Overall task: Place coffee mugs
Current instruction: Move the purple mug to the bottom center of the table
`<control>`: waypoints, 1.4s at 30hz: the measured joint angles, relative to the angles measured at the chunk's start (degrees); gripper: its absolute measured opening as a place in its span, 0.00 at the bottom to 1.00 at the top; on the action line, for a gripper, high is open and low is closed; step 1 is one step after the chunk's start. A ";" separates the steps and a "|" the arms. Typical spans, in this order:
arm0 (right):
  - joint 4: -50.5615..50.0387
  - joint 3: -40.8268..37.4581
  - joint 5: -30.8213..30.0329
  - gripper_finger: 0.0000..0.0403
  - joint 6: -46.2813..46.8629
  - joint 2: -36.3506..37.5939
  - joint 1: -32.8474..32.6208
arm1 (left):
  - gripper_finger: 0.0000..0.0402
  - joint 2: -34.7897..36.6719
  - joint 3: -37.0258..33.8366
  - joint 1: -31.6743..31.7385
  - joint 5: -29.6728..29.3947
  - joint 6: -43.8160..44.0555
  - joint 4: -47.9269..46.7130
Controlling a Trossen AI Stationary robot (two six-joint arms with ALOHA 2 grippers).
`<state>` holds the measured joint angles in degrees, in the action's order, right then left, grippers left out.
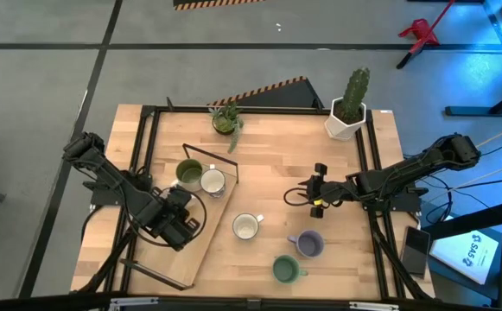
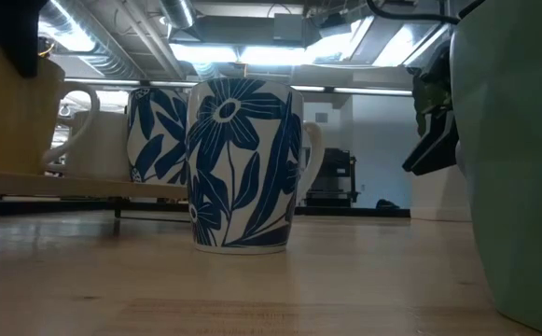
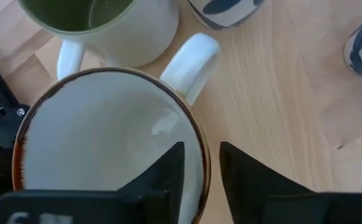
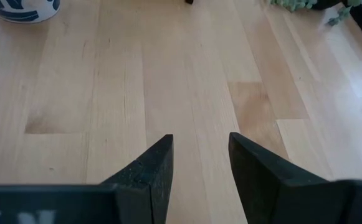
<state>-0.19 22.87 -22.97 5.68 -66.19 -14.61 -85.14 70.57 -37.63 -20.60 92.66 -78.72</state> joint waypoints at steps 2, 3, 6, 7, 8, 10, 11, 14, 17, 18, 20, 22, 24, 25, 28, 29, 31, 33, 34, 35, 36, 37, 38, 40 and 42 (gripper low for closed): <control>0.07 0.00 0.00 0.35 -0.18 0.00 0.00 | 0.29 0.01 0.00 0.00 0.44 -0.31 0.00; 0.07 0.00 0.01 0.35 -0.23 0.00 0.00 | 0.31 0.14 0.00 0.00 0.48 -0.35 0.02; 0.79 0.00 0.48 0.35 -1.56 0.00 0.01 | 0.38 0.97 0.34 0.00 0.43 -0.40 -0.14; 1.30 0.00 1.10 0.35 -1.88 0.02 0.02 | 0.40 1.34 0.63 0.00 -0.03 -0.49 -0.18; 2.04 -0.04 1.69 0.35 -2.52 0.15 0.02 | 0.41 1.77 1.01 0.00 -0.46 -0.69 -0.17; 4.26 -0.04 2.90 0.35 -3.34 0.44 0.02 | 0.44 2.21 2.03 0.00 -1.43 -1.22 -0.21; 5.36 -0.04 3.34 0.35 -3.65 0.44 0.02 | 0.45 2.40 2.43 -0.02 -1.62 -1.71 -0.20; 7.58 0.31 6.25 0.35 -5.57 0.44 0.02 | 0.47 2.56 4.61 -0.31 -1.72 -3.57 -0.22; 7.18 2.66 10.35 0.35 -9.23 0.44 0.02 | 0.47 2.56 7.06 -0.31 -1.82 -6.43 -0.26; 6.42 3.76 11.38 0.35 -10.48 0.44 0.02 | 0.47 2.56 7.75 -0.29 -1.87 -7.33 -0.30; 3.10 6.59 12.91 0.35 -13.27 0.44 0.00 | 0.47 2.56 8.96 -0.28 -2.37 -8.42 -0.54; -1.51 10.47 14.35 0.35 -16.45 0.44 0.02 | 0.47 2.58 10.02 -0.28 -2.84 -9.21 -0.60; -8.10 14.69 16.53 0.35 -19.88 0.44 0.00 | 0.47 2.58 10.89 -0.28 -3.16 -9.56 -0.72; -12.02 16.88 17.64 0.36 -21.23 0.44 0.00 | 0.47 2.58 11.45 -0.28 -3.42 -10.03 -0.70; -23.70 23.44 20.01 0.40 -22.73 0.44 0.00 | 0.47 2.58 13.24 -0.28 -4.03 -10.77 -0.71; -27.42 25.39 20.80 0.43 -22.81 0.44 0.00 | 0.47 2.58 13.80 -0.28 -4.22 -10.79 -0.71; -34.26 28.41 22.68 0.49 -22.59 0.46 -0.04 | 0.47 2.58 14.93 -0.28 -4.91 -11.14 -0.67; -38.19 29.91 23.29 0.54 -20.60 0.46 -0.04 | 0.47 2.58 15.78 -0.28 -5.52 -13.27 -0.11; -39.16 30.11 23.06 0.56 -18.59 0.46 -0.04 | 0.47 2.58 16.18 -0.28 -5.88 -14.11 0.11; -39.64 30.08 23.01 0.58 -16.76 0.46 -0.04 | 0.47 2.58 16.52 -0.28 -6.36 -14.95 0.07; -39.73 29.95 23.17 0.59 -15.14 0.46 -0.05 | 0.47 2.58 16.75 -0.28 -6.79 -15.21 0.09; -39.92 29.92 23.69 0.60 -13.61 0.40 -0.30 | 0.47 2.58 16.92 -0.28 -7.23 -15.28 0.09; -39.85 29.92 23.84 0.60 -11.96 0.13 -0.97 | 0.47 2.58 16.98 -0.28 -7.45 -15.30 0.09; -39.90 29.89 23.79 0.60 -8.94 -0.48 -2.75 | 0.47 2.58 16.98 -0.28 -7.50 -15.45 0.07; -39.72 29.88 23.44 0.59 -6.19 -1.03 -5.37 | 0.47 2.58 16.98 -0.26 -7.50 -16.20 0.07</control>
<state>-39.91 52.75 0.47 -0.51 -67.23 -19.99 -82.56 87.55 -37.89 -28.10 76.46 -78.65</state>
